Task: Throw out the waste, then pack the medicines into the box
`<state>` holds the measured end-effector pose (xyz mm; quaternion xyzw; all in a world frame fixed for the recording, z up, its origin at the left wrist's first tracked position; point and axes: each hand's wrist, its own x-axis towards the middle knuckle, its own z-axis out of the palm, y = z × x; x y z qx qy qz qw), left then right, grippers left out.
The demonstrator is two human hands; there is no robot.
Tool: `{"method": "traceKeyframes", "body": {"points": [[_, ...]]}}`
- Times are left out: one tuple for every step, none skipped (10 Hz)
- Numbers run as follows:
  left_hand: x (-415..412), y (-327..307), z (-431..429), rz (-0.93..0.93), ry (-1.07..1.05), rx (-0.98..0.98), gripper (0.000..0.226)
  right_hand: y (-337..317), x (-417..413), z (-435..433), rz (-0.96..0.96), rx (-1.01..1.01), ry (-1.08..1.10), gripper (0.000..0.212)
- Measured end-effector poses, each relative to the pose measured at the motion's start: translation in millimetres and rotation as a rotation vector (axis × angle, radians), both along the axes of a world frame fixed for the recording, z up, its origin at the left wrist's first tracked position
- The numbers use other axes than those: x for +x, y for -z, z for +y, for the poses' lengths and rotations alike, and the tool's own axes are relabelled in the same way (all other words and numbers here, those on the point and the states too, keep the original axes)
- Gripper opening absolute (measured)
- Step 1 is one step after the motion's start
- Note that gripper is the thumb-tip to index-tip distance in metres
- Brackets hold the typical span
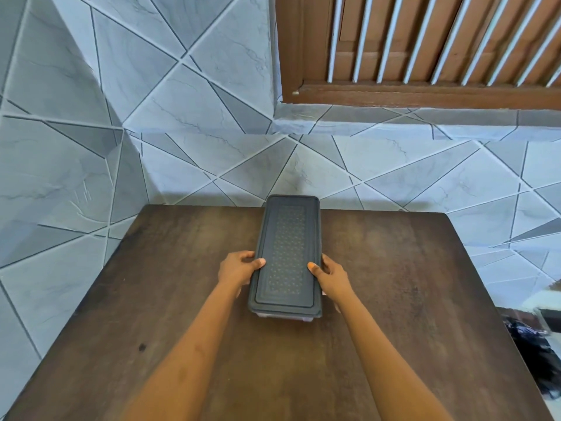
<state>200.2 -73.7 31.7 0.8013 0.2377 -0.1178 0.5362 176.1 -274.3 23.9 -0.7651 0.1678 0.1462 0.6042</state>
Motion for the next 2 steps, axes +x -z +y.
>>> {"method": "traceKeyframes", "body": {"points": [[9.7,6.1,0.3,-0.017,-0.007,0.015,0.053,4.7,12.3,-0.6,0.0,-0.015,-0.023,0.061],[12.7,3.0,-2.0,-0.044,0.027,0.093,0.054,3.4,16.3,-1.5,-0.013,-0.064,-0.058,0.062]]}}
